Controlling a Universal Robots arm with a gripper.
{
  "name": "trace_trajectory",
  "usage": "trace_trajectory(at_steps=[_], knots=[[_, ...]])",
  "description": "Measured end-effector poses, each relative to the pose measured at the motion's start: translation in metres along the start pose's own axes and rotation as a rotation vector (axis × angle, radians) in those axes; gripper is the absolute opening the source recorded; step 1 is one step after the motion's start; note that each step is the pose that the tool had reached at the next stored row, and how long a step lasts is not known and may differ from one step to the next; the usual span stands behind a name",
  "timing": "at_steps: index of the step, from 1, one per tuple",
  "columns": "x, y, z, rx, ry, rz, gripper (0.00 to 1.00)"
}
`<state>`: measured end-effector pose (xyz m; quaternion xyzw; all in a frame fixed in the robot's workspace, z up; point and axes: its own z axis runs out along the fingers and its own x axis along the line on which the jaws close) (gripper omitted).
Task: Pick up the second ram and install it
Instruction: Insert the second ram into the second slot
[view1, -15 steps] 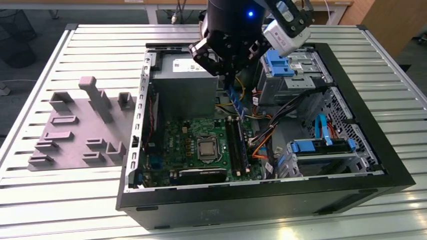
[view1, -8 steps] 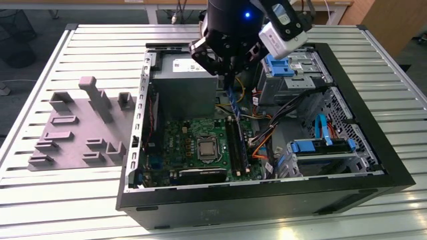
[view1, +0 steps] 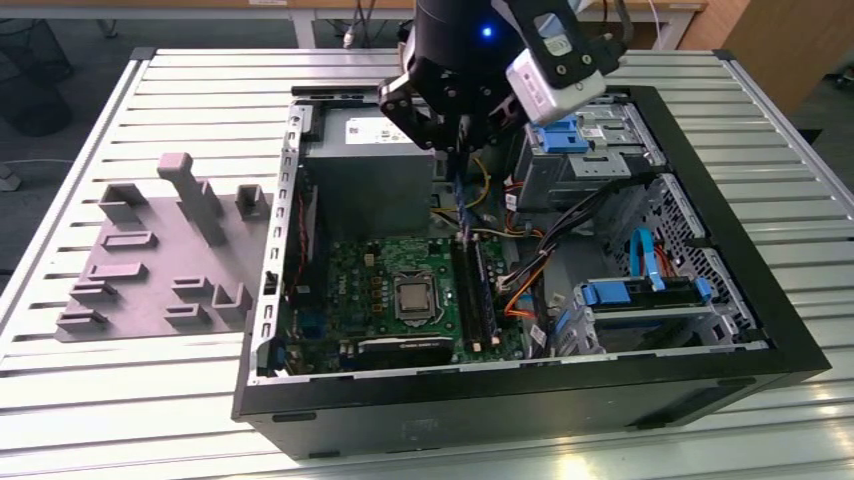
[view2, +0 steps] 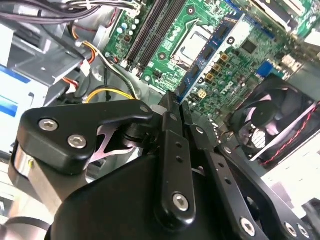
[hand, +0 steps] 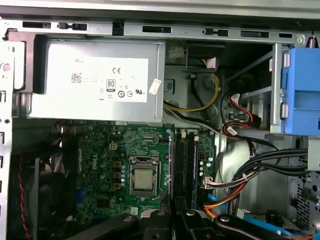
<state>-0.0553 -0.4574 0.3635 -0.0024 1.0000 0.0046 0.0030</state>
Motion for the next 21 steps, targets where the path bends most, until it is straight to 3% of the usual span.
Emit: trace_trajectory(at_steps=[4, 13, 21], knots=[[0.0000, 0.0000, 0.0004, 0.0004, -0.0004, 0.045, 0.14], [-0.0007, 0.0000, 0.0016, 0.0004, -0.0006, 0.056, 0.14], [-0.0076, -0.0001, 0.0099, 0.0007, -0.0006, 0.056, 0.14]])
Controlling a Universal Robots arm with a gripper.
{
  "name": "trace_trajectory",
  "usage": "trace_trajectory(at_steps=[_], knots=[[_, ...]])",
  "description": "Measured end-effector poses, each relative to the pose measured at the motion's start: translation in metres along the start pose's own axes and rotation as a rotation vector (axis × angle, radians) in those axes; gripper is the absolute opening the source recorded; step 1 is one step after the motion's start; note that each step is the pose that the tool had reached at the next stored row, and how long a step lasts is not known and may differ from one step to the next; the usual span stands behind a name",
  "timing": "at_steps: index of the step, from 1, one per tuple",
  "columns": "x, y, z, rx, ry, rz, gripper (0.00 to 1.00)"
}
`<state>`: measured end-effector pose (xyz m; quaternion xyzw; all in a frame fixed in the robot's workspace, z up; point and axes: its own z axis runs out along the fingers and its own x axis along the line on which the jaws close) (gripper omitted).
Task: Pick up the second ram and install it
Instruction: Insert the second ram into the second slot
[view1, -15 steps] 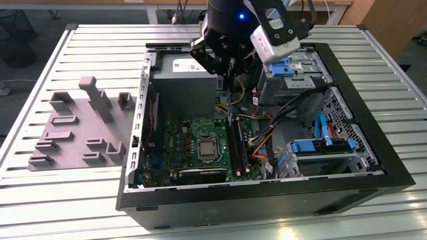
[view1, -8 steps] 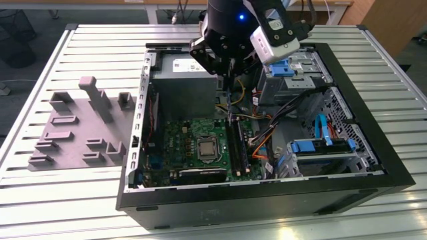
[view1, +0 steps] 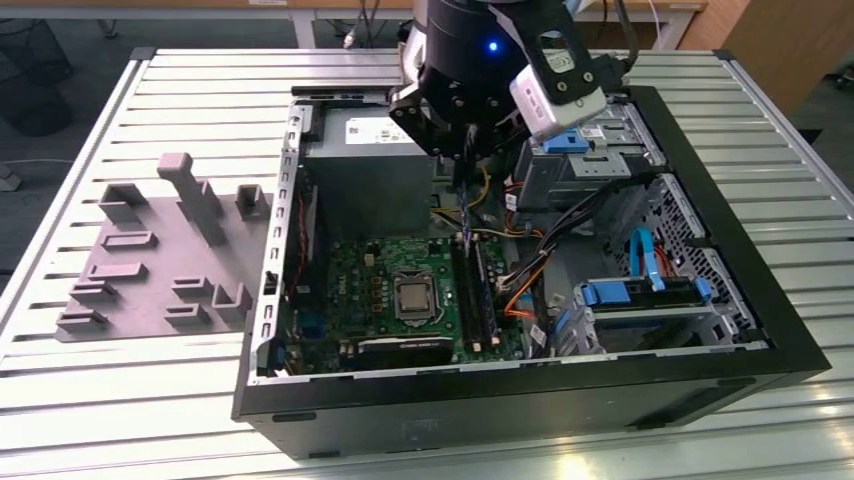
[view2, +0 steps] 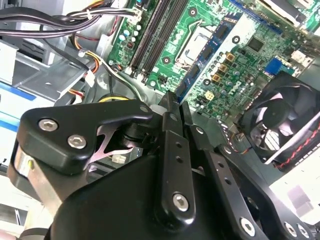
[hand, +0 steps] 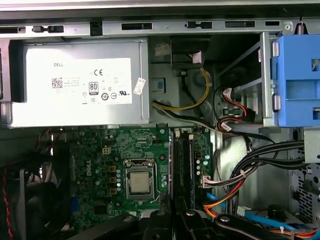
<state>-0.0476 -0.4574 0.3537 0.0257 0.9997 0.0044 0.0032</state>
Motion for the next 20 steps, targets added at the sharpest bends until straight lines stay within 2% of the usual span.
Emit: trace_trajectory(at_steps=[12, 20], knots=[[-0.0001, -0.0002, 0.0175, 0.0001, -0.0002, 0.000, 0.14], [-0.0001, -0.0004, 0.0253, 0.0001, -0.0002, 0.000, 0.14]])
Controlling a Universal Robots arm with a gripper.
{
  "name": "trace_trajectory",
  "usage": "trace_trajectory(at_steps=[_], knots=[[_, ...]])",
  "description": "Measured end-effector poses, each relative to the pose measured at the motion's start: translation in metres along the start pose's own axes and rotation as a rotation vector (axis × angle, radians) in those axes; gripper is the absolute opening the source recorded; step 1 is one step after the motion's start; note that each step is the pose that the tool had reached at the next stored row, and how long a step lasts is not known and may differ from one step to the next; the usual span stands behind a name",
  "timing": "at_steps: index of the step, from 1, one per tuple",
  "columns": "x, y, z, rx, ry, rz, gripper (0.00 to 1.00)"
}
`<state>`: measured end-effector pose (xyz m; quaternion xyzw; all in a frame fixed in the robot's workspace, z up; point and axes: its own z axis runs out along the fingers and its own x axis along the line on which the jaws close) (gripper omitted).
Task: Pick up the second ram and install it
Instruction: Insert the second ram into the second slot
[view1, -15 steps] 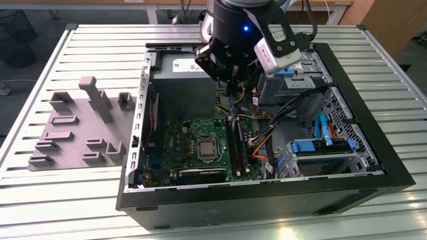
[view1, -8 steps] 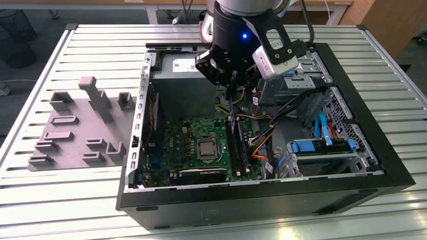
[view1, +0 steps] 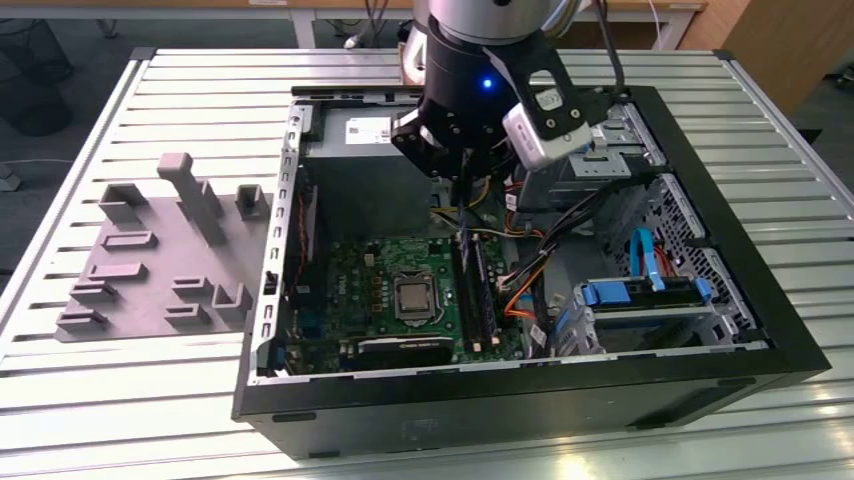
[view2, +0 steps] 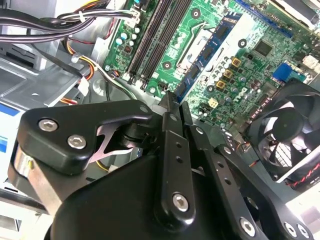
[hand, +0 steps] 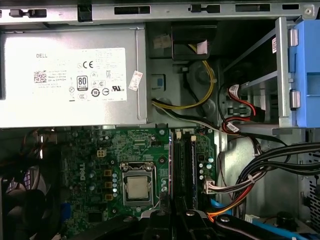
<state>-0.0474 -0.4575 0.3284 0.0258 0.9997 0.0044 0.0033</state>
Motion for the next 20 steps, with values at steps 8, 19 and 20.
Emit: trace_trajectory(at_steps=[8, 19, 20], knots=[[0.0000, -0.0002, 0.0025, -0.0003, -0.0001, 0.000, 0.14], [0.0004, -0.0003, 0.0024, -0.0004, 0.0001, 0.000, 0.14], [0.0004, -0.0004, 0.0024, -0.0004, 0.0001, 0.000, 0.14]])
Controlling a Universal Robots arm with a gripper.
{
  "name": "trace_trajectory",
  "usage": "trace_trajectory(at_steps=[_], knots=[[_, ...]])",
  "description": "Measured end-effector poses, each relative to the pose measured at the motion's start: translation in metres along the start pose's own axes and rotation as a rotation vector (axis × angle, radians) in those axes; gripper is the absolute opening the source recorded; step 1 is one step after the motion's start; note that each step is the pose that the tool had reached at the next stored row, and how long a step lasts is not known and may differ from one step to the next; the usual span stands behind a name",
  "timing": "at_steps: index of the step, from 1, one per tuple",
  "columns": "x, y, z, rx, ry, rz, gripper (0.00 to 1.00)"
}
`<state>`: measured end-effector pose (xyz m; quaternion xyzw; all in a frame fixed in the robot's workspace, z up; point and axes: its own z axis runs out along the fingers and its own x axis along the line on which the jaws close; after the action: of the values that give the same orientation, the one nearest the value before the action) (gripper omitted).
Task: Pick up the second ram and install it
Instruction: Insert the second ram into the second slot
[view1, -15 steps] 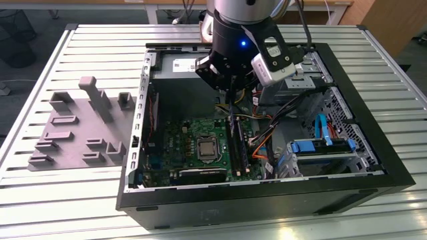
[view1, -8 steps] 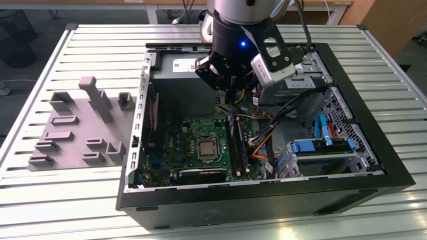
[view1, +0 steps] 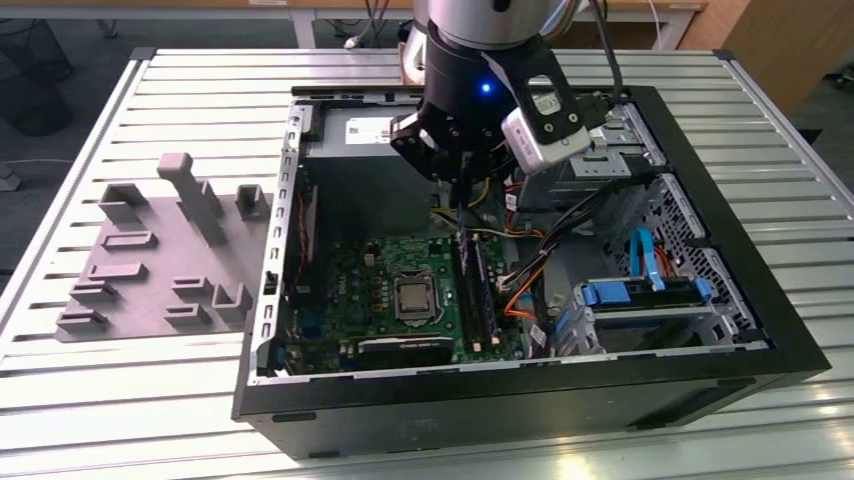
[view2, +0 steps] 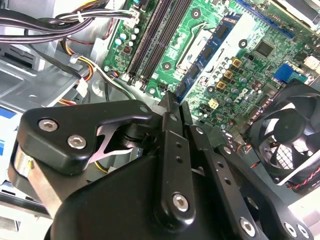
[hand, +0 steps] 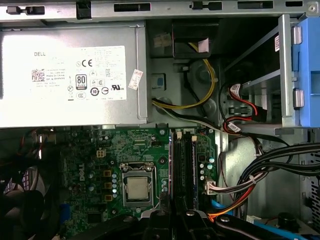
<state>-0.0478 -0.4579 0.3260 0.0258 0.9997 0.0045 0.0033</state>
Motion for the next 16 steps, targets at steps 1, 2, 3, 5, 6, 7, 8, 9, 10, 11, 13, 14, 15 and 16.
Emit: trace_trajectory(at_steps=[1, 2, 3, 5, 6, 7, 8, 9, 10, 11, 13, 14, 15, 16], knots=[[-0.0003, 0.0000, 0.0002, 0.0000, 0.0000, 0.000, 0.14], [-0.0007, 0.0000, 0.0005, 0.0000, 0.0000, 0.000, 0.14], [-0.0012, 0.0001, 0.0008, 0.0000, 0.0000, 0.000, 0.14], [-0.0022, 0.0001, 0.0022, -0.0002, 0.0000, 0.000, 0.14], [-0.0026, 0.0001, 0.0037, -0.0001, 0.0000, -0.001, 0.14], [-0.0028, 0.0001, 0.0055, 0.0001, 0.0000, -0.005, 0.14], [-0.0028, 0.0001, 0.0073, 0.0000, 0.0000, -0.014, 0.14], [-0.0028, 0.0001, 0.0091, -0.0002, 0.0002, -0.026, 0.14], [-0.0028, 0.0000, 0.0109, -0.0002, 0.0003, -0.037, 0.14], [-0.0029, 0.0000, 0.0128, -0.0002, 0.0004, -0.041, 0.14], [-0.0029, 0.0000, 0.0164, -0.0001, 0.0004, -0.041, 0.14], [-0.0030, -0.0003, 0.0182, -0.0001, 0.0004, -0.041, 0.14], [-0.0031, -0.0013, 0.0198, -0.0001, 0.0004, -0.041, 0.14], [-0.0032, -0.0028, 0.0211, 0.0000, 0.0005, -0.041, 0.14]])
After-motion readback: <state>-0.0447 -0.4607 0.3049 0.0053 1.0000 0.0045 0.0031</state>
